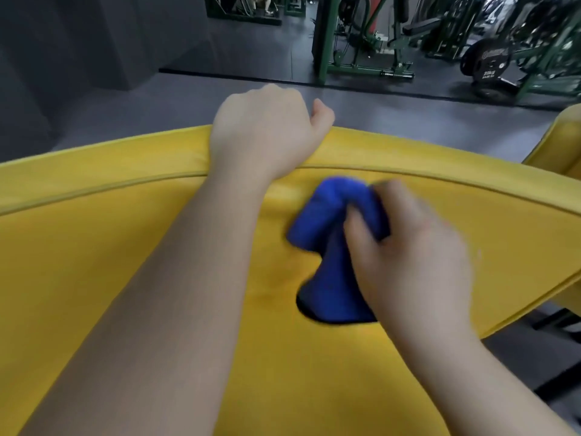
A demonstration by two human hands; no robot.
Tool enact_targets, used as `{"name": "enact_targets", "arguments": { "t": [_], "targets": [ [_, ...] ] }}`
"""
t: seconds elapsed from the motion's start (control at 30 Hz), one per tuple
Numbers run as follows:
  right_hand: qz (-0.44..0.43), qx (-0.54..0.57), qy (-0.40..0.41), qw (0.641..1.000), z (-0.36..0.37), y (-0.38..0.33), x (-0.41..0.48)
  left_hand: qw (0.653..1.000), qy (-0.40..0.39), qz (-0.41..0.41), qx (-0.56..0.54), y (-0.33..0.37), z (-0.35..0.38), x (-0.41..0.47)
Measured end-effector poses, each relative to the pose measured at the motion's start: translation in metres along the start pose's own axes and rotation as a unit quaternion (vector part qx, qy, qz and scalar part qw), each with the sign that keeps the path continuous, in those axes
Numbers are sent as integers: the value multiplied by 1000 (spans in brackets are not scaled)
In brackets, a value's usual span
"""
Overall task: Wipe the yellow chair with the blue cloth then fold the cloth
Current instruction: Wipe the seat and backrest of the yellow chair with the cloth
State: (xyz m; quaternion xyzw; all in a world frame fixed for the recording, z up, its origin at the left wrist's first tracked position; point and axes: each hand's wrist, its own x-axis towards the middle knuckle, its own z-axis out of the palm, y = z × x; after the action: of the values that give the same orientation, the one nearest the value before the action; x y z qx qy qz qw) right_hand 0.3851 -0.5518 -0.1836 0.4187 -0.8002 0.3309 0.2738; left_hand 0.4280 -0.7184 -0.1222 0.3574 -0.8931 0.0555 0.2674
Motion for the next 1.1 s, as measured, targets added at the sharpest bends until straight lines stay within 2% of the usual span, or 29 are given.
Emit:
{"name": "enact_targets", "arguments": {
  "t": [0.03, 0.07, 0.1, 0.17, 0.23, 0.3, 0.33, 0.37, 0.4, 0.47, 0.5, 0.53, 0.57, 0.6, 0.67, 0.73, 0.77, 0.8, 0.83, 0.9, 0.97, 1.0, 1.03, 1.07, 1.1],
  "targets": [
    [-22, -4, 60, 998, 1, -1, 6, 1000, -3, -2, -3, 1, 0, 0],
    [-49, -50, 71, 995, 9, 1, 6, 1000, -5, -3, -5, 1, -1, 1],
    [-65, -107, 33, 992, 22, 4, 2, 1000, -6, -2, -5, 2, -1, 1],
    [-89, -177, -104, 975, 48, 14, -19, 1000, -6, 6, -6, 2, -1, 2],
    [-116, -187, -254, 942, 65, 25, -51, 1000, -4, 5, -6, 0, -1, 0],
    [-45, -194, -390, 899, 62, 35, -68, 1000, -3, 7, -8, 0, -3, -2],
    [-13, -186, -394, 900, 56, 39, -69, 1000, 0, 9, -6, 1, -3, -2],
    [-1, -149, -353, 924, 46, 40, -65, 1000, 3, 10, -4, 1, -3, -3],
    [-22, -115, -278, 953, 34, 37, -58, 1000, 6, 12, -4, 1, -1, -3],
    [-47, -47, -55, 996, 8, 19, -28, 1000, 10, 13, -2, 3, 0, -3],
    [-57, -17, 45, 997, 2, 16, -8, 1000, 8, 10, -1, 3, 0, -2],
    [-60, -8, 83, 995, 2, 16, 5, 1000, 4, 7, -1, 4, -1, -1],
    [-66, -44, 92, 993, 9, 19, 11, 1000, 0, 5, -2, 3, -1, -1],
    [-81, -88, 62, 991, 18, 24, 8, 1000, -1, 5, -1, 3, -2, -2],
    [-103, -141, -101, 979, 41, 41, -25, 1000, 1, 15, 6, 2, -2, -1],
    [-107, -177, -274, 939, 60, 55, -74, 1000, 0, 21, 7, 1, -2, -3],
    [-66, -182, -336, 922, 59, 56, -82, 1000, 1, 24, 5, 2, -2, -4],
    [-10, -178, -363, 914, 54, 56, -79, 1000, 3, 26, 5, 3, -2, -4],
    [22, -161, -359, 919, 48, 54, -69, 1000, 6, 24, 6, 2, -2, -3],
    [3, -88, -238, 967, 25, 47, -43, 1000, 11, 25, 8, 3, 1, -3],
    [-33, -39, -19, 999, -7, 32, -2, 1000, 15, 20, 13, 3, 2, -1],
    [-45, -21, 59, 997, -16, 34, 12, 1000, 13, 17, 14, 2, 3, 0],
    [-49, -28, 87, 995, -16, 40, 17, 1000, 8, 14, 12, 1, 3, 0],
    [-56, -69, 82, 993, -12, 48, 14, 1000, 6, 14, 11, 2, 3, -1],
    [-74, -120, 39, 989, -3, 59, 1, 1000, 8, 17, 11, 2, 3, -1]
  ]
}}
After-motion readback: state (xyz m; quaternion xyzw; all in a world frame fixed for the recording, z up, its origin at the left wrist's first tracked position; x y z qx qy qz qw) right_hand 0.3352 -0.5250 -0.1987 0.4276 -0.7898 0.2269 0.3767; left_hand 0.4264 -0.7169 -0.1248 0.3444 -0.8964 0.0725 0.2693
